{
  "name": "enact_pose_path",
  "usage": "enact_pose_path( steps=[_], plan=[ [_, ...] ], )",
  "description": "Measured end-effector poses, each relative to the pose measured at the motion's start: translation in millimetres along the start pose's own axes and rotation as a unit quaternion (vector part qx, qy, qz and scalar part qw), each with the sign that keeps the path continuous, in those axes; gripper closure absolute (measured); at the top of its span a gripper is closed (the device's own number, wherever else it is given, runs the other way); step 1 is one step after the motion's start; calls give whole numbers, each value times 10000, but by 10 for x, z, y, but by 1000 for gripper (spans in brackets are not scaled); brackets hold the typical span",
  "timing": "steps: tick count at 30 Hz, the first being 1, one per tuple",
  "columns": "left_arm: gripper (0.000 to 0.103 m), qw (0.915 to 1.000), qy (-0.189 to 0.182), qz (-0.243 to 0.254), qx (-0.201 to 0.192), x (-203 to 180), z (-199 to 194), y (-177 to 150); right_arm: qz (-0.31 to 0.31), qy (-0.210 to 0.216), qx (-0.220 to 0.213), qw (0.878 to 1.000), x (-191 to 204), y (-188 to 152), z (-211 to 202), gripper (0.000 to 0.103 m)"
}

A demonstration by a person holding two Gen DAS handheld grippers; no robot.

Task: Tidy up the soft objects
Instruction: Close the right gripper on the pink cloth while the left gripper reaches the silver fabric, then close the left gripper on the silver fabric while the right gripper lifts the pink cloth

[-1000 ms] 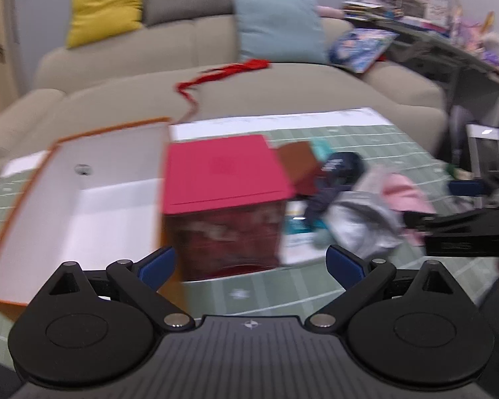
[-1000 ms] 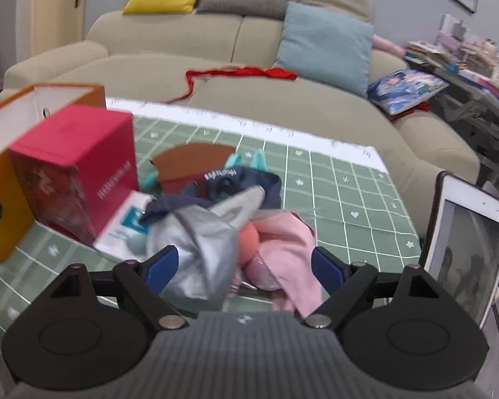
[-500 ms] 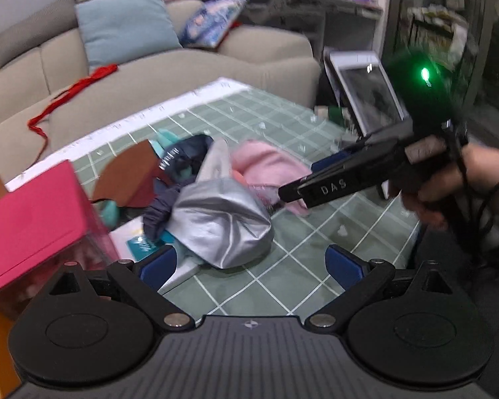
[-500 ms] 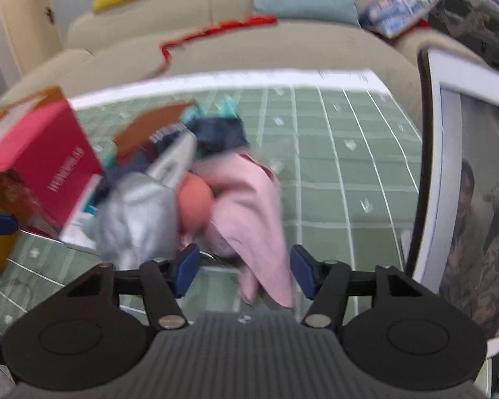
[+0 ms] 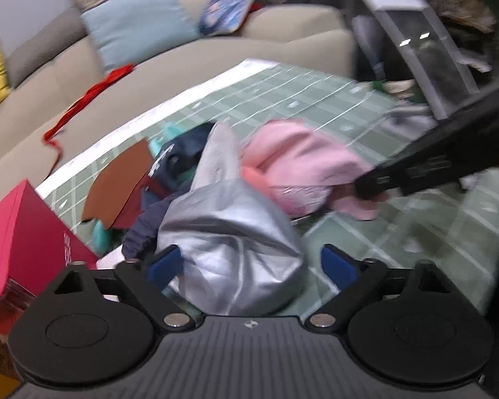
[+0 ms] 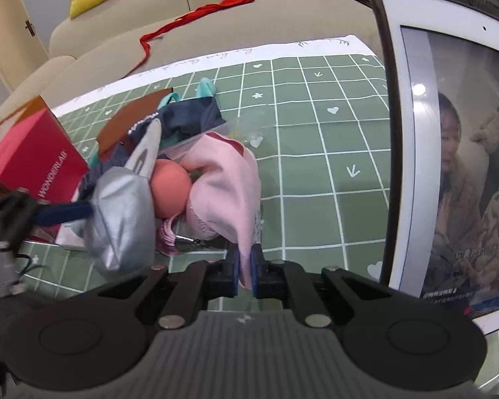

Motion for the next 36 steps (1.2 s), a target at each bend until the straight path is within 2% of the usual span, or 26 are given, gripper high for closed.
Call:
enact_pose_path(
  steps=[2,4,6,7,9,11,16,19,20,21,22,23,29,33,35,36],
  plan=[
    [16,9993,300,-130,156,15,134,5,-15,76,-18,10000,19,-6,-15,98],
    [23,9982,559,-198,79,32,169,17,-229,176,-108,9995,110,-10,-49,98],
    [37,9973,685,-259,15,53,167,30,-386,309,-106,9987,214,-8,-49,98],
    [40,9971,701,-309,-3,60,145,31,-473,393,-58,9981,274,-25,-47,98],
    [56,9962,727,-477,-60,118,97,29,-613,467,47,9970,369,-64,-29,98],
    [61,9951,741,-647,-48,177,76,28,-708,464,122,9963,426,-96,2,99],
    [82,9940,596,-915,-66,230,6,36,-850,551,277,9945,507,-153,33,99],
    [89,9930,469,-1076,-85,283,-75,58,-813,348,171,9959,484,-142,16,92],
    [92,9924,436,-1146,-108,308,-116,67,-757,252,100,9968,456,-126,4,78],
    [95,9916,395,-1226,-129,341,-169,75,-677,176,14,9976,422,-105,-16,69],
    [96,9908,345,-1298,-137,371,-208,81,-595,147,-57,9981,387,-88,-31,55],
    [96,9902,265,-1368,-130,398,-248,88,-503,89,-120,9986,355,-67,-36,48],
    [96,9802,-264,-1948,-219,635,-547,111,-218,-314,-35,9993,182,-17,61,47],
    [96,9746,-246,-2188,-398,824,-689,138,-62,-331,-27,9994,152,-43,6,45],
    [96,9725,-203,-2270,-471,903,-718,132,-19,-314,-127,9994,155,-62,-51,37],
    [92,9721,-179,-2291,-462,929,-701,128,-25,-318,-154,9994,170,-62,-54,36]
  ],
)
Point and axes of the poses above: each gripper's, at about its wrist camera, not at the fingertips, and z roughly the way its jaws point, x to its left, y to its top, the point moved 7 cm from there along z, roughly the way its jaws point, and after that the axes turned 4 degrees about x, right-handed, at the moved point
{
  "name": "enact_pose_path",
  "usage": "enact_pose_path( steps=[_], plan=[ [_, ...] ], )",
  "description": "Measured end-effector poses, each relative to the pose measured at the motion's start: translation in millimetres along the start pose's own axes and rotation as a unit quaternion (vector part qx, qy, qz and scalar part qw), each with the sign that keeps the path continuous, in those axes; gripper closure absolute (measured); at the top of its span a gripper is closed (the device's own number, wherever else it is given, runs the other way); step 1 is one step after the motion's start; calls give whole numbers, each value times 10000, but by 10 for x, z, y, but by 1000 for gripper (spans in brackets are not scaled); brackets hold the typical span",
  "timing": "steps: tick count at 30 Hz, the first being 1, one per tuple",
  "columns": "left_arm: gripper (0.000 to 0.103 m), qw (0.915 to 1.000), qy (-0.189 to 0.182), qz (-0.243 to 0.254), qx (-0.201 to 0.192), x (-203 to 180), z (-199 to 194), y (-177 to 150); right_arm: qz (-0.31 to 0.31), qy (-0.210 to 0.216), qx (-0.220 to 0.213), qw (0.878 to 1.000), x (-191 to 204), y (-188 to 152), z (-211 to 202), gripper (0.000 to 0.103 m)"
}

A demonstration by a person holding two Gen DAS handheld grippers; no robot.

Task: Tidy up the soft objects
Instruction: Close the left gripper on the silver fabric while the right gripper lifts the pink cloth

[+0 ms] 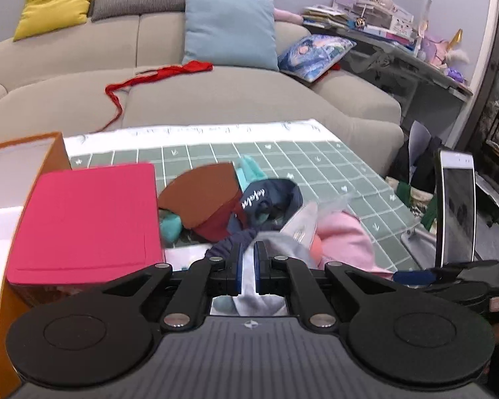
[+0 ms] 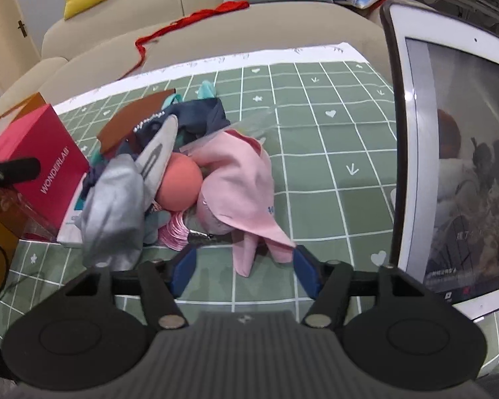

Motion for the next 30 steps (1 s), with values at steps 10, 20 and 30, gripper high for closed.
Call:
enact_pose_path(
  steps=[10,20,30],
  plan=[
    [24,9927,-747,949,65,-463,182,-184,15,31,271,9996,-60,60,270,46],
    [70,9896,168,1304,590,-436,706,-401,10,-39,332,9994,-101,26,282,97],
    [102,9945,84,849,609,-329,613,-362,190,130,-181,9996,-64,72,-143,103]
  ],
)
Point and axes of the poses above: each gripper's, at about its wrist camera, not at the fingertips, and z roughly the way its jaws point, x to its left, y to its top, the point moved 7 cm from there along z, roughly the way its jaws point, and after that the axes turned 4 degrees about x, right-handed, at the moved point
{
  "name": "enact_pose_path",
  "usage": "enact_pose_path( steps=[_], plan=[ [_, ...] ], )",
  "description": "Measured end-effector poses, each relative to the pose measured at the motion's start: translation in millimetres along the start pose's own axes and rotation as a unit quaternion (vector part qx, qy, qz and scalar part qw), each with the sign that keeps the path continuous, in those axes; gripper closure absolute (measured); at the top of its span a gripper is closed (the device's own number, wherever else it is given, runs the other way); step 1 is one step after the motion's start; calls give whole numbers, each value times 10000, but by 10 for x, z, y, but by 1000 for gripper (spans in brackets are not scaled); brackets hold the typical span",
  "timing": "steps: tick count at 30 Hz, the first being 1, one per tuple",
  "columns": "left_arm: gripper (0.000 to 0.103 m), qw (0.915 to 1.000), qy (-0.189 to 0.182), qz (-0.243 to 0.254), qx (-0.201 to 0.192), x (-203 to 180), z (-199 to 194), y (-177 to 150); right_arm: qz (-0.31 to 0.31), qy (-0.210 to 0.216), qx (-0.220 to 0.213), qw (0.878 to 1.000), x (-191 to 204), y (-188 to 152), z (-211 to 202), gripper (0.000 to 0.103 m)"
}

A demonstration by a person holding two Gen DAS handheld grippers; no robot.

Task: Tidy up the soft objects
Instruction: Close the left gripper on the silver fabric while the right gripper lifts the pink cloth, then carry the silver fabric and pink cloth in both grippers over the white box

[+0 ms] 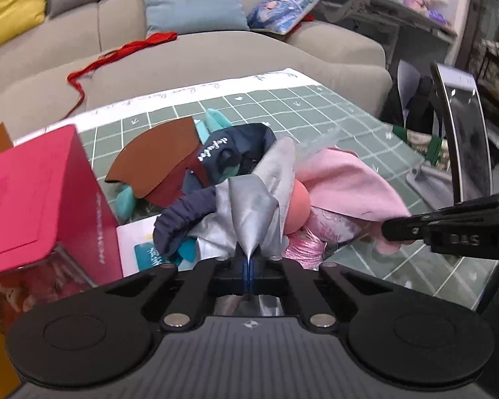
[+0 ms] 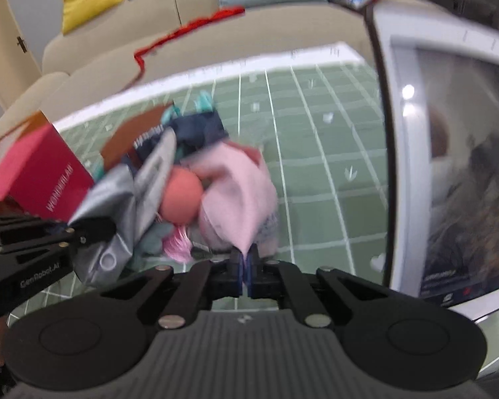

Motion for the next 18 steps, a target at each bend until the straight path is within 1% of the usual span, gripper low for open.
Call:
enact_pose_path(
  steps=[2,4,5,7,10,12,15,18],
  plan=[
    [102,9997,-127,-193,17,71,-51,21,-13,-111,-274,9996,28,68,-171,103],
    [102,9987,-267,-435,35,148,-144,67,58,-40,-522,9986,54,129,-333,103],
    [102,9980,-316,-547,6,186,-203,99,68,-48,-581,9983,63,151,-379,103],
    [102,9964,-393,-742,-78,265,-332,159,-4,-213,-679,9975,87,196,-463,103],
    [102,9945,-444,-939,-107,347,-471,239,-10,-358,-748,9966,112,263,-539,103],
    [102,9940,-469,-988,-95,363,-540,286,-6,-424,-808,9958,139,304,-591,103],
    [102,9939,-455,-990,-150,367,-621,341,-226,-663,-932,9932,240,320,-654,103],
    [102,9941,-474,-947,-234,337,-708,360,-275,-625,-996,9927,321,357,-725,103]
  ],
)
Point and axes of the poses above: each gripper's, at about its wrist camera, not at the fingertips, and z roughly the way its jaws point, x to its left, y to its top, the point moved 7 cm from there along z, roughly the way its jaws point, and after that the axes turned 4 degrees about x, right-handed, at the moved point
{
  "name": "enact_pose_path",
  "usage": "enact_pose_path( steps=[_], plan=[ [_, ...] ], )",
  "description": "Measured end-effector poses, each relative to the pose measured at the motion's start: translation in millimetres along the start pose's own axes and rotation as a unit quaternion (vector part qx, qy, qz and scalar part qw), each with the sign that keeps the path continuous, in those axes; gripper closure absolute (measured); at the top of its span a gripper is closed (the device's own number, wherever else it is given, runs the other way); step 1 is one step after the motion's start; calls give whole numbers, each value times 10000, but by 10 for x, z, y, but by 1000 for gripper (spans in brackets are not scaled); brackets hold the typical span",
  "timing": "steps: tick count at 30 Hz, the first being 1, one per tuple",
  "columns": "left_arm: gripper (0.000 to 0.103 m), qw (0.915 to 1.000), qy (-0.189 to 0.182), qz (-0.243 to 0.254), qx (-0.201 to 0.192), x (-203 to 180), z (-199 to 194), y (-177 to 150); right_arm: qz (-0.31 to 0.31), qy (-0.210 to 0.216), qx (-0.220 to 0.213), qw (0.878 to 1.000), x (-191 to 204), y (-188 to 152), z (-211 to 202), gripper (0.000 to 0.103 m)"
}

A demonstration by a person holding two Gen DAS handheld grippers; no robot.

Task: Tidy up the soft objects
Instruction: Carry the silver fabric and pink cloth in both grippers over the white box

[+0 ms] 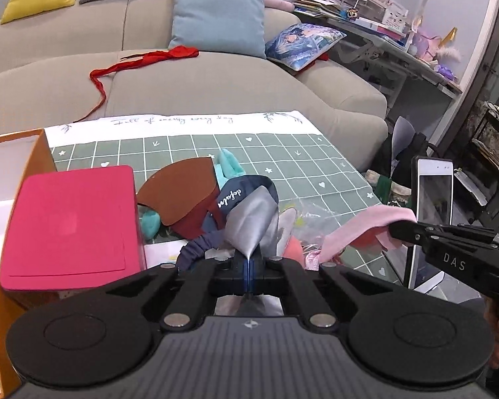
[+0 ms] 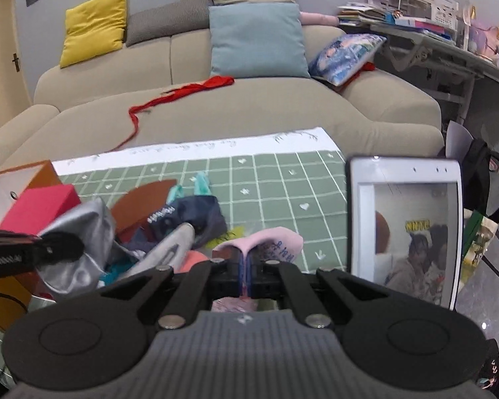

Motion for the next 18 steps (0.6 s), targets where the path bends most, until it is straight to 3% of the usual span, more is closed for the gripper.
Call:
enact_pose_path(
  steps=[10,18],
  plan=[
    [102,9991,171,-365,98,160,-264,92,-26,20,-223,9997,379,400,-324,103],
    [102,9969,339,-652,-283,409,-602,242,-273,507,-623,9964,967,821,-679,103]
  ],
)
Point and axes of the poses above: each gripper's, at about its wrist camera, not at the fingertips, and z roughly the way its jaws point, x to its left, y to its top, the point moved 7 cm from there along z, roughly the way its jaws point, and after that the axes turned 4 degrees about x, right-handed, at the moved point
